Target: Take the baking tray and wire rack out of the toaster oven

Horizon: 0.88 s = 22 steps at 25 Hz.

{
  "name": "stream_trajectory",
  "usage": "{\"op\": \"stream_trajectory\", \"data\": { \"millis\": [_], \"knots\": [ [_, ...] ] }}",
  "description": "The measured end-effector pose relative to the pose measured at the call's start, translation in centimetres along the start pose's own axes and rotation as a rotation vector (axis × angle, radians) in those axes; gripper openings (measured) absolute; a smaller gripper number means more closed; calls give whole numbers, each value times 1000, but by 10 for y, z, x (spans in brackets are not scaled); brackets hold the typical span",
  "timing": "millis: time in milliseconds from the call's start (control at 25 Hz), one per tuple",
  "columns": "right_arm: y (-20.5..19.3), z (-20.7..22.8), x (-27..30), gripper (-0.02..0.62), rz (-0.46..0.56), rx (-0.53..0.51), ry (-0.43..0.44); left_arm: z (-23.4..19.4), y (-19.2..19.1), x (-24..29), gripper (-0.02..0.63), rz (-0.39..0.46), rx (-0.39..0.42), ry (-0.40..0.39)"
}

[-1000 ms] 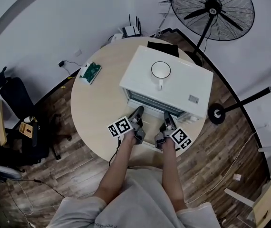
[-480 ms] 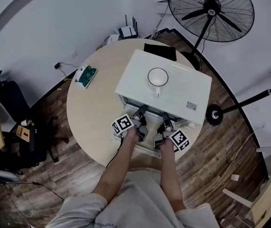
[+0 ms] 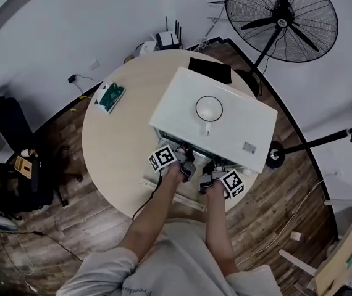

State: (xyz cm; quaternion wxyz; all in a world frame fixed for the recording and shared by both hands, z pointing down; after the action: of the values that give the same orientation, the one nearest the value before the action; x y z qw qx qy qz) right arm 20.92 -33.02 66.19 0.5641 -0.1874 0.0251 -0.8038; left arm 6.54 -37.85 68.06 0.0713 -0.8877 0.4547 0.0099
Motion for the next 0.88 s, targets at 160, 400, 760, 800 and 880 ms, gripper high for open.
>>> {"op": "stream_trajectory", "data": {
  "millis": [160, 400, 760, 800, 880],
  "knots": [
    [2, 1, 2, 80, 0, 14, 6, -2, 0, 6, 164, 23, -28, -7],
    [0, 4, 1, 70, 0, 70, 11, -4, -1, 6, 146, 49, -73, 2],
    [-10, 5, -16, 41, 7, 148, -1, -3, -10, -11, 143, 62, -98, 15],
    [-11, 6, -19, 38, 5, 149, 0, -3, -11, -13, 143, 67, -102, 13],
    [-14, 6, -22, 35, -1, 153, 2, -4, -12, -17, 143, 79, -112, 11]
  ]
}}
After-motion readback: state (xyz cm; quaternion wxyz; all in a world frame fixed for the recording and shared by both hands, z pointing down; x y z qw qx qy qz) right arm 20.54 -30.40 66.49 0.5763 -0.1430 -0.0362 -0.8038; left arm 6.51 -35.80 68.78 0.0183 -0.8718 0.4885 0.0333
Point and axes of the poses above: the fingertips, and each gripper's own axes: x forward along the fingers, z to its right, y out of its top, the point moved 3 cm from there along -x, backward along the fingers, and after that the axes turned 7 degrees about -y, right-handed, at the moved point
